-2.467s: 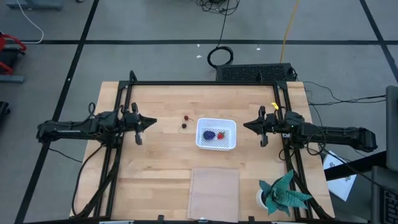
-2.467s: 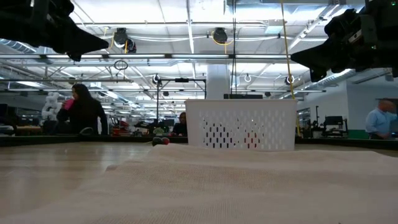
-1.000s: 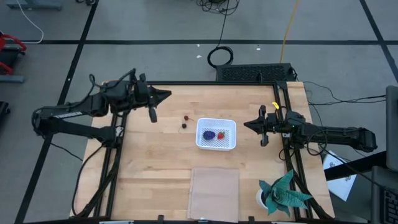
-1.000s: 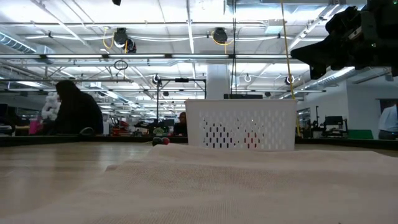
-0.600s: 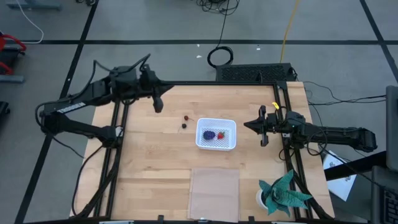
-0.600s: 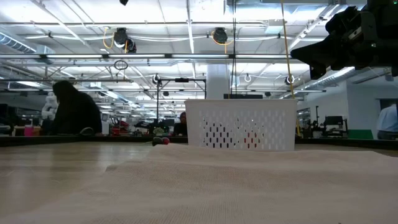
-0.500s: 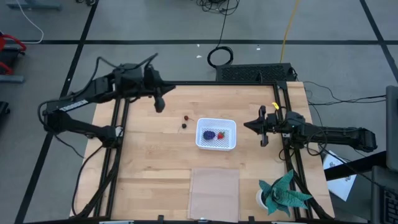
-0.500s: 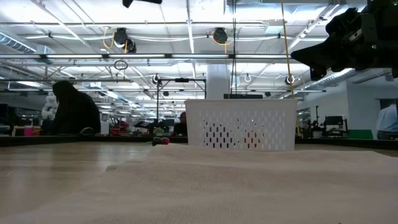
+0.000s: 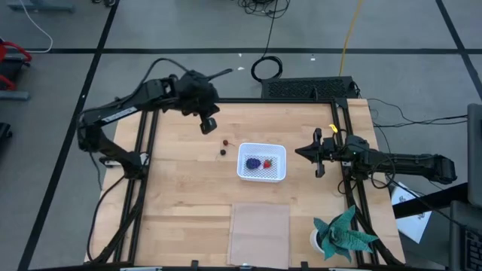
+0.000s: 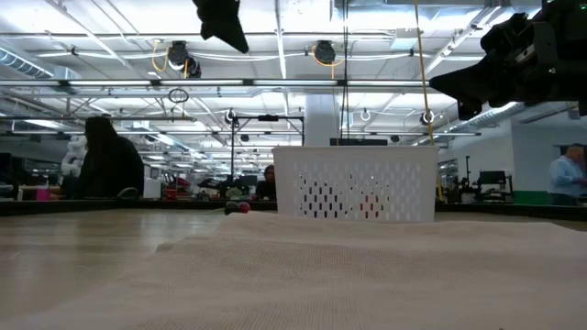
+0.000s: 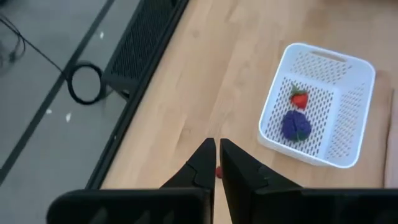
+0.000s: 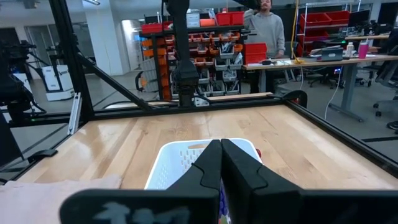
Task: Pick and placing Produce into tupperware
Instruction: Put the black cherry into the white basket
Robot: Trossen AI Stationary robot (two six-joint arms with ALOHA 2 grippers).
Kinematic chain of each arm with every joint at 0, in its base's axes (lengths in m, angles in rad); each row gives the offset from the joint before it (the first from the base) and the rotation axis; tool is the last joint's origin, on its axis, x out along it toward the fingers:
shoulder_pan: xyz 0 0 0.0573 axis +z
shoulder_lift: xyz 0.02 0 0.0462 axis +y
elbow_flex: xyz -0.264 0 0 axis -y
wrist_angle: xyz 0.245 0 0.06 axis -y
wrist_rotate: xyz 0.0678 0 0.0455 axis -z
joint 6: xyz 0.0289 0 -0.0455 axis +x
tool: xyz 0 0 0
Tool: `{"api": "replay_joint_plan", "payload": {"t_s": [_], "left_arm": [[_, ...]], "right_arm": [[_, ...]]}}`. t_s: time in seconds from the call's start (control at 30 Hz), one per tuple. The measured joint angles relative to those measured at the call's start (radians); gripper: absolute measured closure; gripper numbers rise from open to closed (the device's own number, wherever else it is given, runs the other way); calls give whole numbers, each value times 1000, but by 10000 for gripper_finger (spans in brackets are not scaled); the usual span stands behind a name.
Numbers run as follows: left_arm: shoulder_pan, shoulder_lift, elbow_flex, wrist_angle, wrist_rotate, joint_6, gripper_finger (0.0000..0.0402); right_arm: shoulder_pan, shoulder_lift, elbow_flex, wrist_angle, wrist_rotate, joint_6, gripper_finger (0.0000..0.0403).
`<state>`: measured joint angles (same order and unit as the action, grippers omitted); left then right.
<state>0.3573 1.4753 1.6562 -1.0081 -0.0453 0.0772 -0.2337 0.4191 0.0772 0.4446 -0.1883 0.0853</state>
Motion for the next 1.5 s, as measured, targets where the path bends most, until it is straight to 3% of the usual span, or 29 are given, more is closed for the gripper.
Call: {"api": "replay_joint_plan", "payload": {"t_s": [0.9, 1.5], "left_arm": [[14, 442, 477, -535, 0, 55, 376], [14, 463, 486, -547, 1, 95, 375]], "right_arm": [[0, 0, -1, -7, 0, 0, 403], [0, 0, -1, -8, 0, 0, 403]]}}
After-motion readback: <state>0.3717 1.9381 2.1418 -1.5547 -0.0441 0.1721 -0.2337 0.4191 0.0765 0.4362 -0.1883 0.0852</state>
